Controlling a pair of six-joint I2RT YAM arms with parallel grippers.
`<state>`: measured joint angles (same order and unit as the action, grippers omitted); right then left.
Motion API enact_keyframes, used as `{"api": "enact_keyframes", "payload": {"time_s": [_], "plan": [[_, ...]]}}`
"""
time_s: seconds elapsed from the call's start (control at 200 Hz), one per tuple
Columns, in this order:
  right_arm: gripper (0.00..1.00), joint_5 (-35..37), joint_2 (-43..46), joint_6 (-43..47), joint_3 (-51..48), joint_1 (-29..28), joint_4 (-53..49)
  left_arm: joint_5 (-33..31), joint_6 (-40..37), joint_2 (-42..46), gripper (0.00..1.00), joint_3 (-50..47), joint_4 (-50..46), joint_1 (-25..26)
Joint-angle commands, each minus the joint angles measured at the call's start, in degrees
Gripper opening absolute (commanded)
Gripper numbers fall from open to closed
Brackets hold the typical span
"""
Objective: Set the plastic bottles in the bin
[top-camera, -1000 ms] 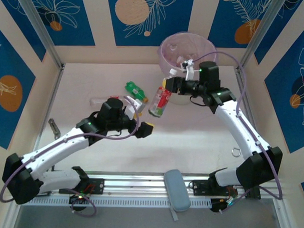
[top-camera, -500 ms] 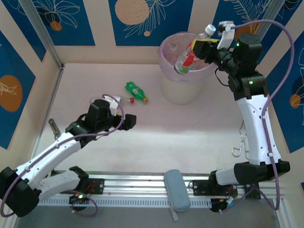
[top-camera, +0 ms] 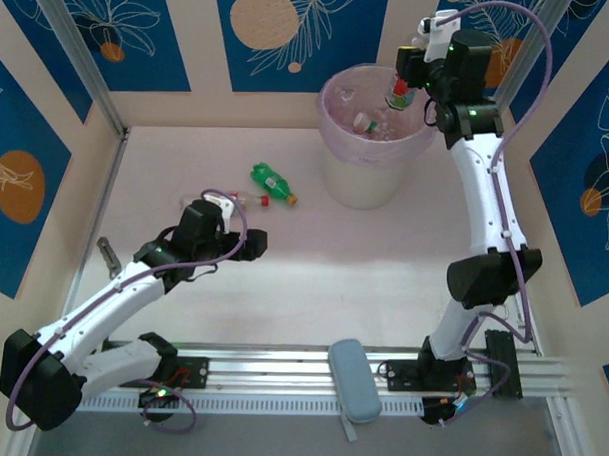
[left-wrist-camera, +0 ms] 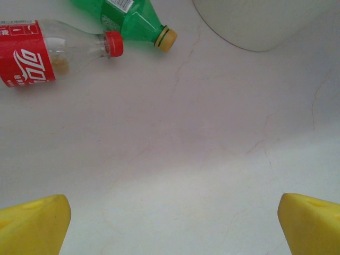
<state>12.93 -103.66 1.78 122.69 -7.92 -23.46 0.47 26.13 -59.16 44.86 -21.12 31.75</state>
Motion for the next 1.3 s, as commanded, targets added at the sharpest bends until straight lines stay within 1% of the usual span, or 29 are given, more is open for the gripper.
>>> {"api": "enact_keyframes", "payload": {"time_s": [0.0, 0.17, 0.275, 0.37, 0.52, 0.7, 0.825, 0.895, 1.005, 1.09, 1.13, 1.225, 1.296], "plan": [[0.28, 4.2, -2.4, 8.2, 1.5, -0.7, 5.3, -1.1, 1.8, 1.1, 0.99, -0.8, -1.2, -0.8], [0.27, 3.4, -6.3, 11.2, 1.3, -0.3, 5.6, -1.1, 2.3, 1.9, 0.99, -1.5, -1.1, -1.0], [0.28, 2.4, -8.9, 15.0, 1.3, -0.7, 4.9, -1.1, 2.3, 2.3, 0.98, -2.0, -1.0, -1.2], [0.27, -0.8, -10.2, 18.4, -0.2, -1.0, 5.3, -1.0, 2.5, 2.3, 0.98, -2.4, -1.0, -1.3], [0.27, -3.2, -13.1, 21.8, -0.2, -1.3, 4.3, -0.7, 2.8, 2.5, 0.98, -2.8, -0.9, -1.4], [0.28, -5.5, -16.7, 22.4, 2.6, -1.2, 0.5, -0.9, 2.9, 2.8, 0.98, -3.0, -1.0, -1.5], [0.29, -9.2, -19.8, 22.1, 6.9, -1.0, -5.3, -1.1, 3.0, 2.8, 0.98, -3.1, -0.8, -1.6], [0.33, -10.9, -20.8, 22.0, 8.1, -0.9, -7.5, -1.1, 3.0, 2.8, 0.98, -3.1, -0.7, -1.7], [0.43, -12.3, -21.2, 22.3, 8.7, -1.1, -8.8, -1.1, 3.1, 3.0, 0.98, -3.1, -0.7, -1.8], [0.60, -13.5, -21.1, 22.2, 9.2, -1.3, -9.5, -1.0, 3.2, 2.9, 0.98, -3.3, -0.6, -1.7], [0.66, -14.1, -21.1, 21.9, 9.8, -1.4, -10.2, -1.0, 3.2, 3.0, 0.98, -3.3, -0.6, -1.7], [0.69, -15.9, -20.8, 20.5, 12.0, -1.4, -12.1, -0.9, 3.2, 3.0, 0.98, -3.4, -0.5, -1.8], [0.76, -16.5, -20.7, 19.2, 14.2, -1.4, -13.4, -0.9, 3.2, 3.0, 0.98, -3.5, -0.5, -1.9]]}}
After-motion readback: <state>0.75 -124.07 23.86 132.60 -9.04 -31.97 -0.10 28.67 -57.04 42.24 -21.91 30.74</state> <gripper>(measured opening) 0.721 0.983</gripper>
